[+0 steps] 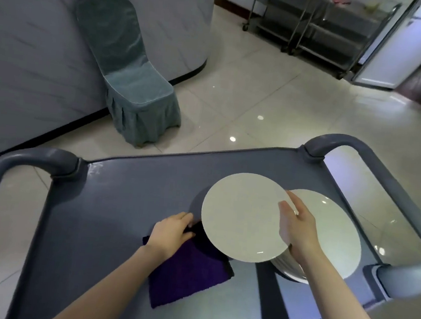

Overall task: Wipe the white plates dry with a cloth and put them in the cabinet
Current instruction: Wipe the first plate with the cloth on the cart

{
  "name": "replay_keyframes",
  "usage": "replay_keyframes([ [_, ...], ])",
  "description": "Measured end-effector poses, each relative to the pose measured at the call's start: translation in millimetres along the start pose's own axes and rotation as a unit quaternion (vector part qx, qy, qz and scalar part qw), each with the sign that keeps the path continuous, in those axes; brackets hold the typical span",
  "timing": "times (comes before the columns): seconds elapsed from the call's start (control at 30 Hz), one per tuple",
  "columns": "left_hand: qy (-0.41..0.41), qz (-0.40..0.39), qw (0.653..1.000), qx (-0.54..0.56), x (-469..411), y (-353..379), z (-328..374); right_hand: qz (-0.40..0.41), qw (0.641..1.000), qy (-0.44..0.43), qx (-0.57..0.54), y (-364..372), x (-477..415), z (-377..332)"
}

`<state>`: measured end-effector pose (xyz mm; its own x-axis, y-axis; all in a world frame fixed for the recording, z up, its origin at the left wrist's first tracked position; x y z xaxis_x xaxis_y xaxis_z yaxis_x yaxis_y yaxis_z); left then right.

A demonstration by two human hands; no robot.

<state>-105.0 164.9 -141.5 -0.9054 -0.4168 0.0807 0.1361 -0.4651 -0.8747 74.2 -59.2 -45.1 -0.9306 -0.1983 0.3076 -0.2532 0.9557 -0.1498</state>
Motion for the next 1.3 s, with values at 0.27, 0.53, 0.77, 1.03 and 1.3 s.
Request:
replay_keyframes([
  [0.27,-0.119,0.174,0.957,0.200,17.3,-58.2,-49.5,-0.031,0.999,-0.029,0.029,46.9,11.4,2.3],
  [0.53,-0.202,0.243,0.887,0.337,27.8,-124.5,-41.5,-0.064,0.994,-0.060,0.062,91.4,21.2,12.0],
  [0.77,-0.044,0.214,0.909,0.356,48.9,-135.3,40.3,-0.108,0.988,-0.092,0.061,123.8,31.3,12.1],
  [1.03,0.053,0.141,0.986,0.067,50.4,-93.9,56.6,-0.117,0.989,-0.085,0.014,113.3,25.2,-8.1],
  [1.3,0.101,-0.015,0.990,-0.092,56.2,-72.7,54.7,-0.122,0.992,-0.005,-0.021,119.2,20.7,-11.5],
])
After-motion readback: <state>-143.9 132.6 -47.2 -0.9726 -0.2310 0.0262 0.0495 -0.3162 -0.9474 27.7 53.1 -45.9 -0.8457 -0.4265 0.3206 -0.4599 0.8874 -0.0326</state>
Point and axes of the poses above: each hand's wrist, its own x-axis away from the middle knuckle, its own y-axis out of the palm, z = x × y, the point moved 1 cm from there along -x, towards the middle knuckle, and after that the axes turned 4 degrees about z, right-handed, at the moved point
